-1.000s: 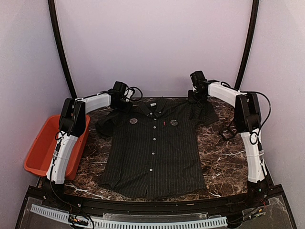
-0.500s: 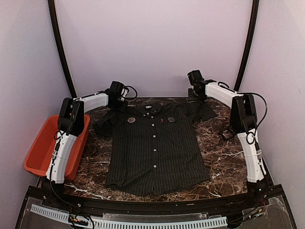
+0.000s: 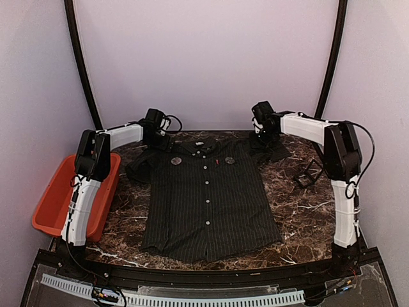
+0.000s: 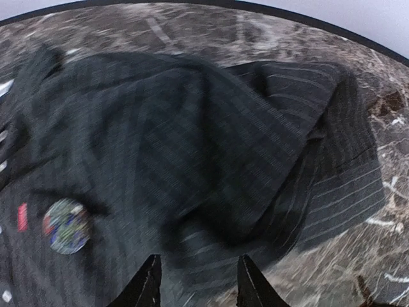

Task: Pin the brooch onto the clothing
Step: Smooth out the clothing with brooches at the center of the board.

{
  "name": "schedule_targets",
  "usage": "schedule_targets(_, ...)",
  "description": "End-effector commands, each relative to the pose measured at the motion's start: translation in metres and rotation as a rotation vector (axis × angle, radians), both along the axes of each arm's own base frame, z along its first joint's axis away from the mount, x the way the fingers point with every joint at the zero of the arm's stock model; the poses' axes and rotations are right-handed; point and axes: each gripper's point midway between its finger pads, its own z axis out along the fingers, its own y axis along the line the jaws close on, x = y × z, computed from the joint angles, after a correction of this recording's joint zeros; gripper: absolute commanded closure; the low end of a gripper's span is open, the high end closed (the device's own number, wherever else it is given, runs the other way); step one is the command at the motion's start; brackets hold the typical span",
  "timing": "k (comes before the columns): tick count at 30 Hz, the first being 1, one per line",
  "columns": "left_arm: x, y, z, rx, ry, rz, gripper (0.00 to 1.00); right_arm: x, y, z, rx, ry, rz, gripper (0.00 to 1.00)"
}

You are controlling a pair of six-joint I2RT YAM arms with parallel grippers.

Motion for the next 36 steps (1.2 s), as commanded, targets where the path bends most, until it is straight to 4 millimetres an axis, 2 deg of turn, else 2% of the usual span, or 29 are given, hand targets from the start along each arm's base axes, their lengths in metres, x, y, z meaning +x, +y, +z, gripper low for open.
schedule_targets(1,-0.029,-0.033,0.073,-0.135,-0.027,-0.122,0.01,-0.065,0.081,0.055,0.181,-0.03,0.27,0.62)
schedule_targets(2,-0.037,-0.04,0.069,-0.139,-0.012,-0.149,0.01,-0.081,0.095,0.056,0.201,-0.019,0.323,0.63)
schedule_targets(3,-0.04,-0.048,0.078,-0.154,-0.026,-0.187,0.01,-0.097,0.109,0.056,0.215,-0.007,0.374,0.63)
schedule_targets(4,-0.044,-0.056,0.079,-0.158,-0.025,-0.212,0.01,-0.114,0.127,0.053,0.22,0.009,0.429,0.64)
schedule_targets(6,-0.046,-0.071,0.085,-0.184,-0.036,-0.277,0.01,-0.138,0.153,0.042,0.214,0.04,0.508,0.67)
schedule_targets(7,-0.047,-0.078,0.082,-0.198,-0.029,-0.302,0.01,-0.148,0.164,0.035,0.209,0.054,0.537,0.69)
schedule_targets(8,-0.044,-0.083,0.088,-0.211,-0.038,-0.315,0.01,-0.156,0.174,0.027,0.204,0.067,0.564,0.71)
schedule_targets(9,-0.045,-0.09,0.08,-0.228,-0.021,-0.334,0.01,-0.164,0.183,0.019,0.202,0.08,0.585,0.75)
schedule_targets(10,-0.041,-0.095,0.085,-0.24,-0.034,-0.34,0.01,-0.169,0.19,0.01,0.205,0.099,0.596,0.78)
schedule_targets(11,-0.041,-0.1,0.074,-0.253,-0.017,-0.343,0.01,-0.175,0.198,0.002,0.214,0.12,0.61,0.81)
schedule_targets(13,-0.037,-0.107,0.066,-0.279,-0.016,-0.345,0.02,-0.185,0.211,-0.013,0.232,0.158,0.634,0.87)
schedule_targets(17,-0.028,-0.11,0.043,-0.294,-0.013,-0.313,0.13,-0.204,0.232,-0.033,0.24,0.2,0.688,0.89)
schedule_targets(20,-0.022,-0.104,0.027,-0.256,-0.015,-0.276,0.25,-0.216,0.237,-0.048,0.244,0.242,0.701,0.9)
schedule_targets(27,-0.02,-0.095,0.02,-0.176,-0.023,-0.275,0.39,-0.238,0.226,-0.081,0.219,0.342,0.69,0.91)
schedule_targets(36,-0.015,-0.095,0.012,-0.12,-0.042,-0.295,0.39,-0.272,0.211,-0.11,0.138,0.477,0.73,0.96)
